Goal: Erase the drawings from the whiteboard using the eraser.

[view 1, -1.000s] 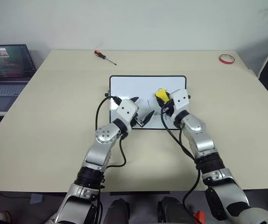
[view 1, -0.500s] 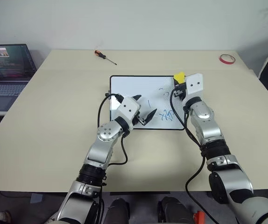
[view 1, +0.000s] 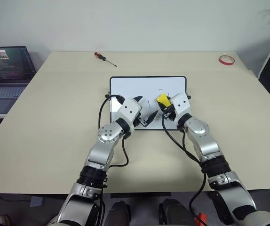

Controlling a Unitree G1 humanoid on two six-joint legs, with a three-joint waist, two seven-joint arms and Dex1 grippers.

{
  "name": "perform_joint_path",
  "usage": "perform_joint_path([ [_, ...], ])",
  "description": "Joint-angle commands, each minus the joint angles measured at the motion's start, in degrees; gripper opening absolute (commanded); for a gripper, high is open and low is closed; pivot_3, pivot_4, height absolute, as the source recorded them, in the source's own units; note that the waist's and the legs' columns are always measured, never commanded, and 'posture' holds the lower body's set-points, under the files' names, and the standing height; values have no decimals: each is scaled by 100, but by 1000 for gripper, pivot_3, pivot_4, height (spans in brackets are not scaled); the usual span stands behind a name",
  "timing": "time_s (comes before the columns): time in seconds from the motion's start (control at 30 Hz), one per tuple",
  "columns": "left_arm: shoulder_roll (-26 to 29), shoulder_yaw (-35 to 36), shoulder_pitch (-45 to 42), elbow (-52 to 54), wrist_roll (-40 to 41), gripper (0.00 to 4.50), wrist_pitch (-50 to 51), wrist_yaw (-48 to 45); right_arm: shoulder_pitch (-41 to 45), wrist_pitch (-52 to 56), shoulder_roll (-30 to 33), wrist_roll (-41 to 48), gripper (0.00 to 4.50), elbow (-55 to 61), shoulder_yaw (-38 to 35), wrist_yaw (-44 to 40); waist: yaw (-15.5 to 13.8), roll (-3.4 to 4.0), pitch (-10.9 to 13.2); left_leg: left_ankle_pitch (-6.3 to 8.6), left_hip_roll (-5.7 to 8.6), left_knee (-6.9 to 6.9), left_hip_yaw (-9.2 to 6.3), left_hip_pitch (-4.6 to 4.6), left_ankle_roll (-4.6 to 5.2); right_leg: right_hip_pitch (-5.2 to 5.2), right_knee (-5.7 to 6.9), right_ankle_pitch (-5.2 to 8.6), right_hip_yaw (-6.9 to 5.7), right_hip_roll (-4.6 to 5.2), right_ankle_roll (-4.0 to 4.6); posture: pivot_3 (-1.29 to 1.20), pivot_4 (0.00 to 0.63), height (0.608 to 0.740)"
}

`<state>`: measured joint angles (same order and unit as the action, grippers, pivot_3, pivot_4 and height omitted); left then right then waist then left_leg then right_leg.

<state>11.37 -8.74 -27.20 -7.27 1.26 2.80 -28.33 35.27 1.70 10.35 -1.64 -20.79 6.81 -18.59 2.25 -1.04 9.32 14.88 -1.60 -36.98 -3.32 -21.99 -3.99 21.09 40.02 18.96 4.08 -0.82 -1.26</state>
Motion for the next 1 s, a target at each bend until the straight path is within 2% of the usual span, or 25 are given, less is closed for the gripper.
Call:
perform_joint_path([
  [0.03, -22, -43, -77, 167, 12, 4500, -149, -39, 273, 39, 112, -180, 1301, -395, -287, 529, -1, 0, 0, 0, 0, 0, 0, 0, 0, 0, 0, 0, 0, 0, 0, 0, 150, 740],
  [0.23, -31, -42, -65, 183, 20, 4500, -158, -41, 427, 43, 287, -372, 1301, -649, -408, 970, -25, 0, 0, 0, -1, 2, 1, -2, 0, 1, -3, 0, 2, 0, 0, 0, 150, 740],
  [0.43, 15, -18, -4, 206, 41, 4500, -152, -53, -201, 248, 351, -289, 1301, -54, -104, 390, -56, -7, -4, 0, 2, 1, -1, -2, 0, -4, -6, -1, -1, 1, -2, 0, 150, 740],
  [0.67, 35, 6, -33, 183, 33, 4500, -149, -39, -487, 440, 366, -369, 1301, 360, 59, 90, -10, -7, -4, 0, 2, 2, 5, 6, 0, -3, -3, -1, 1, 0, -1, 0, 150, 740],
  [1.0, 3, -8, -8, 182, 33, 4500, -134, -8, 17, 237, 208, -262, 1301, -78, -204, 286, 43, -7, -4, 0, 2, 1, 11, 10, 0, -3, -4, -4, 3, 0, -2, 0, 150, 740],
])
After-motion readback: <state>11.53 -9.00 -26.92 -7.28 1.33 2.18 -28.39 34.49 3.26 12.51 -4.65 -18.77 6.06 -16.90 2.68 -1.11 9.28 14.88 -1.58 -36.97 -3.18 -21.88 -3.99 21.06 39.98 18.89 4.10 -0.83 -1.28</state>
